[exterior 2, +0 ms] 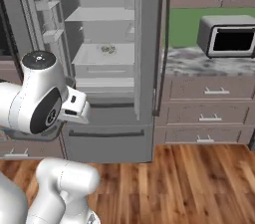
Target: Place two dumplings into each of the tupperware containers and then place the containers in the fridge.
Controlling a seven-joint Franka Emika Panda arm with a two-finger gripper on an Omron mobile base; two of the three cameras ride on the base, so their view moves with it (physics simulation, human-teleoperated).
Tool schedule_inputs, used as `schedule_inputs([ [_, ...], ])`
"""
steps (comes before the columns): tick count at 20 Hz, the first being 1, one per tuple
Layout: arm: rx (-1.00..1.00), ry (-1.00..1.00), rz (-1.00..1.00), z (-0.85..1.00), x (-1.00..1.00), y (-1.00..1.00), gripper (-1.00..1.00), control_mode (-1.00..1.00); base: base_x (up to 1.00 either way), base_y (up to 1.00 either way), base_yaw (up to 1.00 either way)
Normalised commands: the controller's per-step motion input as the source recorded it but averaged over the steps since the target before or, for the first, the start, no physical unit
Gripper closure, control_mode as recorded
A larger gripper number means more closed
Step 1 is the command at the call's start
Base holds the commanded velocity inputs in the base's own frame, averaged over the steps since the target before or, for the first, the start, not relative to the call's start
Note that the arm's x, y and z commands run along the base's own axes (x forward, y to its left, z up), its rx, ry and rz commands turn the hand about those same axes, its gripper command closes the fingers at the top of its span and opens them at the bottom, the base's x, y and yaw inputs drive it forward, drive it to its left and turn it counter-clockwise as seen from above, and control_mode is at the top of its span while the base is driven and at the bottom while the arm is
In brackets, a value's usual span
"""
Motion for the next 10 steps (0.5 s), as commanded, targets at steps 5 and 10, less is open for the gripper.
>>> schedule_inputs([
  [5,0.00,0.00,0.00,0.00,0.00,0.00,1.00,1.00,1.00,0.00,0.05],
  [10,0.00,0.00,0.00,0.00,0.00,0.00,1.00,1.00,1.00,0.00,0.06],
])
